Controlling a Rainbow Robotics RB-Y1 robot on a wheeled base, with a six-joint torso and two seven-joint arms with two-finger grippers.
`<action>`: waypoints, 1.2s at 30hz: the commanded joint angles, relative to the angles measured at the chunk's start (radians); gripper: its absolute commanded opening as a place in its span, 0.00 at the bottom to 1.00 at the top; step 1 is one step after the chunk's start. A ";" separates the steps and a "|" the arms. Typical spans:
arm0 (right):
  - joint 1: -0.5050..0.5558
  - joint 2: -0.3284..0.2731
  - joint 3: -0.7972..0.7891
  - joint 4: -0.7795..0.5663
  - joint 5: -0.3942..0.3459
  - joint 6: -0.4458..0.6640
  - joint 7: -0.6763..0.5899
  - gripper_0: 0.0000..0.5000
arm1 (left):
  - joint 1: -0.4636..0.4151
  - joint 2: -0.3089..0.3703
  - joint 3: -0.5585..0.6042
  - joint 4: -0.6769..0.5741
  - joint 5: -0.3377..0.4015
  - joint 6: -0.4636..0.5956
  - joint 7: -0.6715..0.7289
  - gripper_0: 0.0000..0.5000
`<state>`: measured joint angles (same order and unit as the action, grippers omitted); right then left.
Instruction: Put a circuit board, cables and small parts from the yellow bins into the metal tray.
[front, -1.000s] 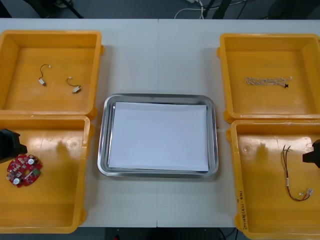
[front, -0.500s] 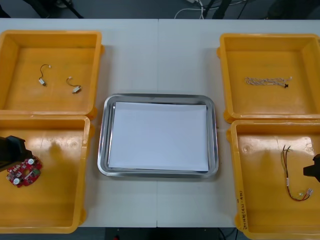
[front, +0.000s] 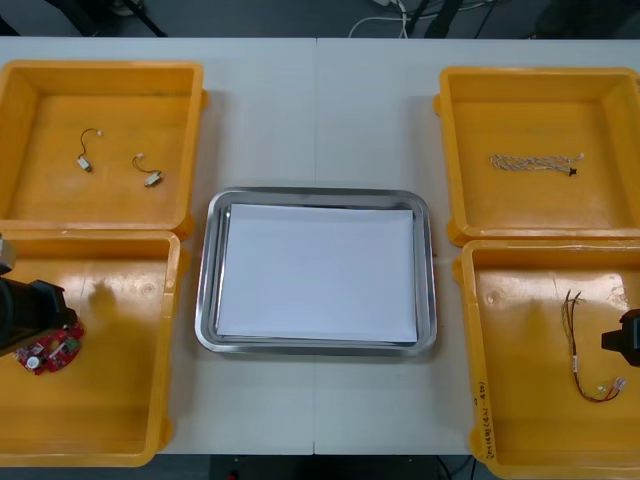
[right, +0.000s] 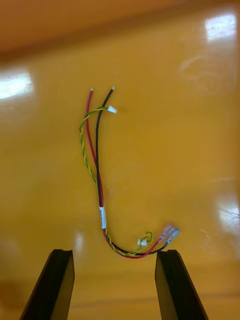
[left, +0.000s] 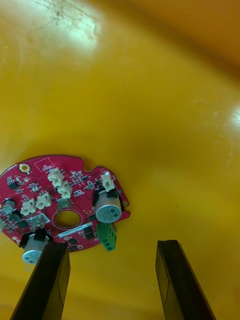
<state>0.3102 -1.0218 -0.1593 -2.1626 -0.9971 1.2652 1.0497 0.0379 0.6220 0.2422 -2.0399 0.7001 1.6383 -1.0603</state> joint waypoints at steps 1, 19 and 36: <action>-0.008 0.006 0.046 -0.026 0.026 -0.018 0.061 0.94 | 0.046 -0.013 -0.031 -0.005 -0.019 -0.032 0.123 1.00; -0.108 0.005 0.207 -0.022 0.186 -0.015 0.066 0.95 | 0.103 -0.038 -0.066 -0.005 -0.053 -0.110 0.126 1.00; -0.166 0.005 0.270 0.066 0.204 -0.029 0.089 0.95 | 0.097 -0.044 -0.096 0.038 -0.080 -0.173 0.125 1.00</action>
<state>0.1654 -1.0216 0.0883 -2.1093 -0.7972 1.2543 1.1134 0.1150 0.5910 0.1642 -2.0010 0.6348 1.4794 -1.0443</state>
